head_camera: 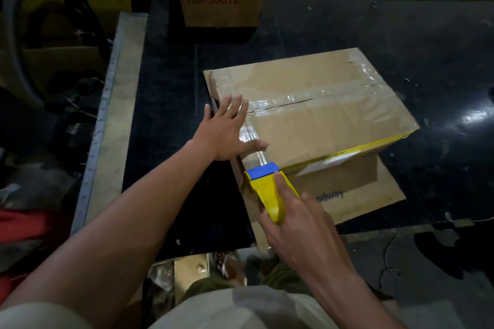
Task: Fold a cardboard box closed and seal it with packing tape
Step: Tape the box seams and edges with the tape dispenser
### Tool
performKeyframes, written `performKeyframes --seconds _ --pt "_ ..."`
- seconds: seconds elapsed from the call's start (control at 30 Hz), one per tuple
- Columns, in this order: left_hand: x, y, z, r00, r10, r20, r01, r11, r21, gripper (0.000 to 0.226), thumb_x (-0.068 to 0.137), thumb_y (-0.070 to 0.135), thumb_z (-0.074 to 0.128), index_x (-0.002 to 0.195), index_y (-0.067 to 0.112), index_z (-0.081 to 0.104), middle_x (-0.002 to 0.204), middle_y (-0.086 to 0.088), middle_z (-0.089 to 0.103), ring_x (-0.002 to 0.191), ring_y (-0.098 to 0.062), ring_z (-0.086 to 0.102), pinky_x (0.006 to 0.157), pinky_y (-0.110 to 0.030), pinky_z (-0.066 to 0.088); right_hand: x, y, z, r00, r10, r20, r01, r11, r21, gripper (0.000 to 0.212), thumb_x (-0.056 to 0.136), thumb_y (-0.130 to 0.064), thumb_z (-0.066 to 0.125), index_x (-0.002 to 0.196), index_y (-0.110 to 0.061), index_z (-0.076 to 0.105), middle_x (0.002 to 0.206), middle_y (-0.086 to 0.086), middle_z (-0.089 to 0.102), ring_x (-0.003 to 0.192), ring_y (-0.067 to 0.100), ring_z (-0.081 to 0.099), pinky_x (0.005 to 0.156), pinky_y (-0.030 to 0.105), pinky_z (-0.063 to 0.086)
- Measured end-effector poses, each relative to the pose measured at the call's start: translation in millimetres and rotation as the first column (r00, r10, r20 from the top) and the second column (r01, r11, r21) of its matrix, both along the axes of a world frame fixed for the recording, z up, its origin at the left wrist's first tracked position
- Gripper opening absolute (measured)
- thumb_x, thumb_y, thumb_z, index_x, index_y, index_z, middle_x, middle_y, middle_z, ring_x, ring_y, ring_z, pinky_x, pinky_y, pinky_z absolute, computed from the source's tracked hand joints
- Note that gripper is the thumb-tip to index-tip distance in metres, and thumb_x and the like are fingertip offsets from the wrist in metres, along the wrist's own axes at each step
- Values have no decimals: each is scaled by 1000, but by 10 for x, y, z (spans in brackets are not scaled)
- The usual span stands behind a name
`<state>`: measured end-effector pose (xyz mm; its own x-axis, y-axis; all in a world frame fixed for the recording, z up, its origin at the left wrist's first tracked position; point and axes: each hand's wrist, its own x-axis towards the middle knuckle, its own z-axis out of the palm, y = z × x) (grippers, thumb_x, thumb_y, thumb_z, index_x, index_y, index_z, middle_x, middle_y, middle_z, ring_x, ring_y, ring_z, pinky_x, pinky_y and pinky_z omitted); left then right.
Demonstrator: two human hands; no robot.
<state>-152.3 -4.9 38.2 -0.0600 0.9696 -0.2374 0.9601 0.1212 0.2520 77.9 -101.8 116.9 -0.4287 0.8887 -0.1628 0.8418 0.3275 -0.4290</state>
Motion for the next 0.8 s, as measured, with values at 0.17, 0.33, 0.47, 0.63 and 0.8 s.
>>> performKeyframes --seconds 0.17,0.33,0.47,0.63,0.8 --pt "13 -2 31 1000 7 -24 -7 1000 13 123 74 97 27 162 18 -6 170 -2 -15 155 -22 -17 121 -60 -9 -20 -53 -37 999 -3 52 4 1000 -3 75 90 -51 47 154 -36 11 89 2 41 87 32 59 70 37 43" --pt "178 -161 26 998 -42 -55 49 991 127 109 86 86 28 162 12 6 171 -5 -4 157 -22 -4 125 -56 0 -32 -41 -86 997 -11 71 12 1000 -7 74 89 -51 47 154 -35 15 88 2 41 87 33 60 70 38 43" --pt "176 -236 -2 999 -51 -6 51 997 62 109 83 87 29 163 17 2 171 2 -7 156 -15 -8 124 -58 2 37 -39 -42 999 -30 17 31 999 -41 72 89 -50 50 152 -38 17 88 4 46 86 34 58 70 38 44" --pt "186 -229 3 999 -51 -7 51 997 55 109 83 87 27 163 18 0 170 2 -8 156 -15 -10 124 -59 1 69 -50 51 1000 -1 -4 1 999 -35 73 87 -47 50 152 -39 16 87 5 47 83 34 56 69 39 43" --pt "145 -160 -18 999 -52 -2 52 997 52 107 85 87 28 162 18 1 170 2 -8 156 -15 -10 124 -59 -1 148 -101 12 1000 0 3 0 999 -38 73 86 -51 50 150 -39 17 91 5 50 83 30 53 69 37 41"
